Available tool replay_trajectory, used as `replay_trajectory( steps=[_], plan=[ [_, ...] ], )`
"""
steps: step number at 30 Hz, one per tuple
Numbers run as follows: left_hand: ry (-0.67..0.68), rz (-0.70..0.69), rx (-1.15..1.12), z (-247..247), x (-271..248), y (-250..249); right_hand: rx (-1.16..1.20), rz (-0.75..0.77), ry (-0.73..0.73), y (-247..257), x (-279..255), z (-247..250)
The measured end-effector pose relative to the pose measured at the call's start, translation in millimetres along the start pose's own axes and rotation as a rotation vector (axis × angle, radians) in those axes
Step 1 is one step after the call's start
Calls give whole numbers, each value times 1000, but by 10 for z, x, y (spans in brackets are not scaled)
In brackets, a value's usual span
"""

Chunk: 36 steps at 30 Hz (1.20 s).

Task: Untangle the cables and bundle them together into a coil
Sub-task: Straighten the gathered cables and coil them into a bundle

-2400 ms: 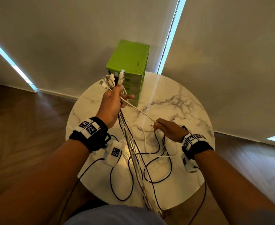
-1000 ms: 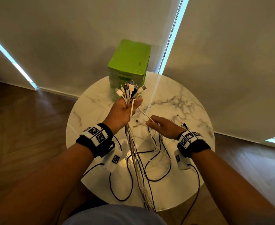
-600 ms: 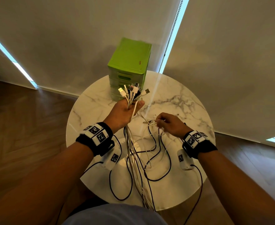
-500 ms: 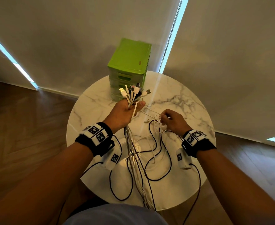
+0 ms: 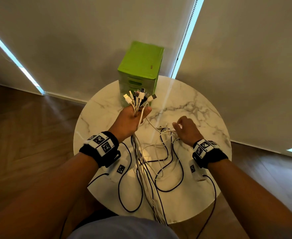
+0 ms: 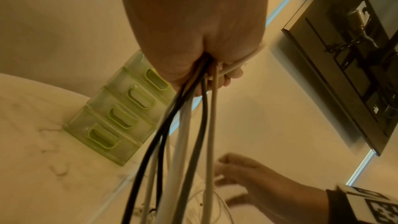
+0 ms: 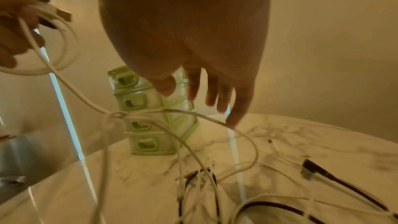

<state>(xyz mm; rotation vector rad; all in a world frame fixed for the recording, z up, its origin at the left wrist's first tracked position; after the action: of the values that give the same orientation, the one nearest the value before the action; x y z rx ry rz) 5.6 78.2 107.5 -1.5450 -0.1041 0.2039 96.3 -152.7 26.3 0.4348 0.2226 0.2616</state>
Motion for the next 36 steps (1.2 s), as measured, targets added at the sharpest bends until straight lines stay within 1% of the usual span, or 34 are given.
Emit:
replay_trajectory(
  steps=[1, 2, 3, 4, 6, 7, 8, 12, 13, 15, 18, 21, 22, 24, 25, 26, 28, 29, 30, 31, 32, 33, 34, 35, 36],
  plan=[
    [5, 5, -19, -21, 1, -7, 4, 92, -77, 99, -30, 56],
    [8, 8, -31, -40, 9, -18, 38, 194, -110, 267, -89, 121],
    [16, -2, -25, -66, 16, -41, 104, 290, -68, 445, -160, 152],
    [31, -14, -11, -102, 17, -71, 169, 351, 48, 625, -247, 140],
    [55, -14, -28, -178, 20, -128, 193, 373, 340, 865, -404, -15],
    [60, -13, -56, -206, 23, -157, 182, 359, 429, 892, -447, -111],
    [60, -12, -78, -221, 25, -185, 167, 338, 463, 865, -459, -182],
    [40, -49, -162, -127, -2, -291, 132, 177, 363, 378, -388, -254],
    [14, -65, -190, -54, -2, -314, 120, 142, 355, 235, -403, -244],
    [-52, -84, -235, 97, 3, -363, 136, 58, 388, -29, -465, -248],
    [-93, -73, -236, 214, 22, -375, 138, 29, 380, -140, -542, -201],
    [-42, -55, -234, 112, 1, -340, 139, 86, 284, 65, -531, -46],
    [-12, -52, -252, 36, -15, -339, 179, 90, 257, 129, -531, 4],
    [74, -46, -303, -157, -59, -371, 283, 55, 218, 190, -598, 90],
    [115, -41, -329, -249, -80, -393, 284, 39, 225, 180, -653, 128],
    [152, -36, -339, -358, -101, -418, 259, 31, 253, 137, -732, 157],
    [190, -39, -339, -530, -127, -456, 153, -7, 396, -71, -912, 127],
    [209, -37, -340, -627, -149, -471, 80, -76, 454, -267, -1039, 114],
    [227, -31, -343, -706, -165, -488, 6, -154, 471, -488, -1143, 120],
    [259, -22, -344, -818, -201, -504, -55, -239, 409, -725, -1262, 175],
    [290, -16, -337, -909, -237, -520, -109, -305, 276, -928, -1340, 262],
    [329, -13, -323, -1011, -287, -534, -107, -354, 87, -1065, -1442, 396],
    [375, -8, -307, -1140, -348, -546, -53, -372, -124, -1157, -1576, 533],
    [411, -6, -298, -1250, -396, -552, 2, -348, -307, -1141, -1686, 670],
    [447, 0, -294, -1385, -459, -548, 80, -307, -403, -1073, -1799, 770]
  ],
)
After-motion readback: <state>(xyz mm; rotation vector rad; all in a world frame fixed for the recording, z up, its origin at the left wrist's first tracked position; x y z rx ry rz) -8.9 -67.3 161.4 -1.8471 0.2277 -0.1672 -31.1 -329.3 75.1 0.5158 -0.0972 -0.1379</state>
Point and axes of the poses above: each hand's wrist, its own x-axis towards the middle knuckle, its own z-axis out of the back of the hand, y = z × x, the point moved 6 cm from there along x, towards the middle knuckle, and after that the axes turned 6 degrees about -x, right-handed, at the moved point
